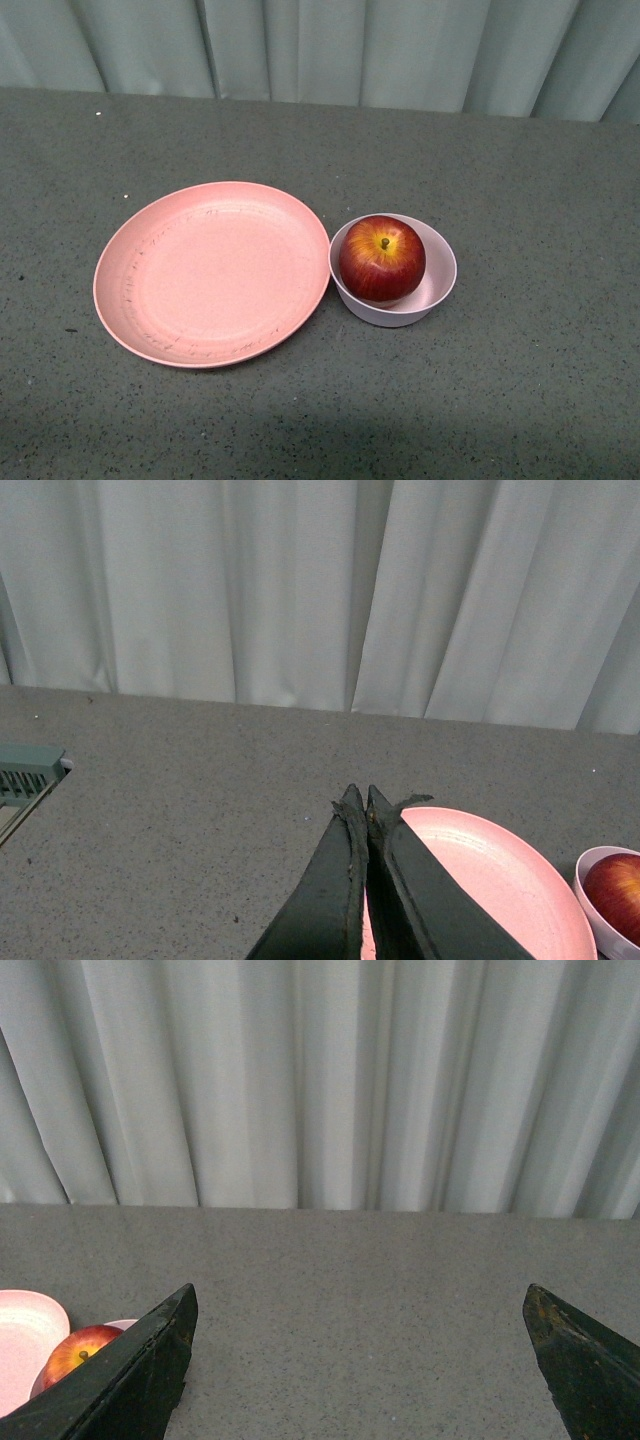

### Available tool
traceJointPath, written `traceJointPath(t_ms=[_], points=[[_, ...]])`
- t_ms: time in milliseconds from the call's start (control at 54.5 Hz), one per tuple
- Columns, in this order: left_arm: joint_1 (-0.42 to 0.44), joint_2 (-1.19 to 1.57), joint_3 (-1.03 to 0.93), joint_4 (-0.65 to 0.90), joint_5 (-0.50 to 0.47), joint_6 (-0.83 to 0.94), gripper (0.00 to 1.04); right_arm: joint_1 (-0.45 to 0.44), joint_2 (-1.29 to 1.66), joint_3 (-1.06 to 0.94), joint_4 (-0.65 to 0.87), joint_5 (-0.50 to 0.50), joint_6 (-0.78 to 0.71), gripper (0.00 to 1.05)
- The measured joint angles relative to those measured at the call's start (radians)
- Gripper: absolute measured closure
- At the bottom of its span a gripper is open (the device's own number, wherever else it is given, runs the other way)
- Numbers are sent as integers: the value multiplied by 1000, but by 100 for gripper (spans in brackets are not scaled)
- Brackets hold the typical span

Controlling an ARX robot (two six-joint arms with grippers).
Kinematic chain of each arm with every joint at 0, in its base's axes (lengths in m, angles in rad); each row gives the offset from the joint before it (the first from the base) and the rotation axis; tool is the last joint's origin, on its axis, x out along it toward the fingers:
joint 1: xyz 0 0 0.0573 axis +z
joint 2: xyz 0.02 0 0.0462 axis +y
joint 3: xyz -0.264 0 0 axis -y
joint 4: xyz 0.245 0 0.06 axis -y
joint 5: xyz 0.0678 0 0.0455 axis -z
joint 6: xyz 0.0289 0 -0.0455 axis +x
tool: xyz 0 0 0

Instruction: Move apple from plate to bowl

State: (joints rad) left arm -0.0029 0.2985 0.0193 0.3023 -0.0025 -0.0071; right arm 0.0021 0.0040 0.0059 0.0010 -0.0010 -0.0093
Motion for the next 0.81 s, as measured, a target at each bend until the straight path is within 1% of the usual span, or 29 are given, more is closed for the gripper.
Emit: traceJointPath(t_ms=[477,514,551,606,808], points=[[0,-126,0,-126,0,0,101,0,0,0,0,0,0,9],[0,-160,0,-166,0,0,101,0,0,0,0,0,0,9],[0,-217,0,-249,3,1,101,0,0,0,0,0,0,9],[0,-270,0,-291,2,1,101,0,0,0,0,0,0,9],[0,-293,0,-300,3,2,101,0,0,0,0,0,0,9]])
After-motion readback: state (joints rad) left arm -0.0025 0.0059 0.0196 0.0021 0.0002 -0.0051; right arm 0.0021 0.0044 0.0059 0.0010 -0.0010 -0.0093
